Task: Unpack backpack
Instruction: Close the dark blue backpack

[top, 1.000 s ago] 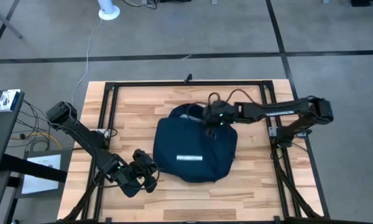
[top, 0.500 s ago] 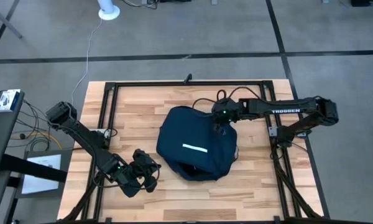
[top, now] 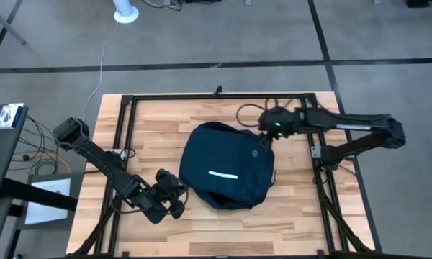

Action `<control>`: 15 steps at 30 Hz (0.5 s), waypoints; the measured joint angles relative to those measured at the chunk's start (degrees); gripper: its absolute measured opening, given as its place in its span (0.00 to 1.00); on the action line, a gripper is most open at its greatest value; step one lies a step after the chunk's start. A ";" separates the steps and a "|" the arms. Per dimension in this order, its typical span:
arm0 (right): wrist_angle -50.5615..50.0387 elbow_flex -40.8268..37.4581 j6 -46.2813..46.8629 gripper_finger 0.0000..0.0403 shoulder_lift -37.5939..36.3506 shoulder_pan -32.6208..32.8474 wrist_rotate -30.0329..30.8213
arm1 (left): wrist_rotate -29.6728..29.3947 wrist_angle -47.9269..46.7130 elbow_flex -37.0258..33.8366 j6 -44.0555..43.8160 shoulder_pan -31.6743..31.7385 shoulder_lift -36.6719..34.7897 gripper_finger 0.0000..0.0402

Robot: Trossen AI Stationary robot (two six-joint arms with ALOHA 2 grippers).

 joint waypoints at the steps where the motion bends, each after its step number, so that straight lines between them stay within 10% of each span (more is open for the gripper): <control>1: -0.70 0.01 0.30 0.42 -1.61 1.33 -0.74 | 0.10 0.06 0.00 -0.02 0.15 0.00 0.00; 15: -11.49 -5.17 12.41 0.41 -5.47 28.34 -0.91 | 0.62 0.23 0.00 9.42 1.02 0.00 0.00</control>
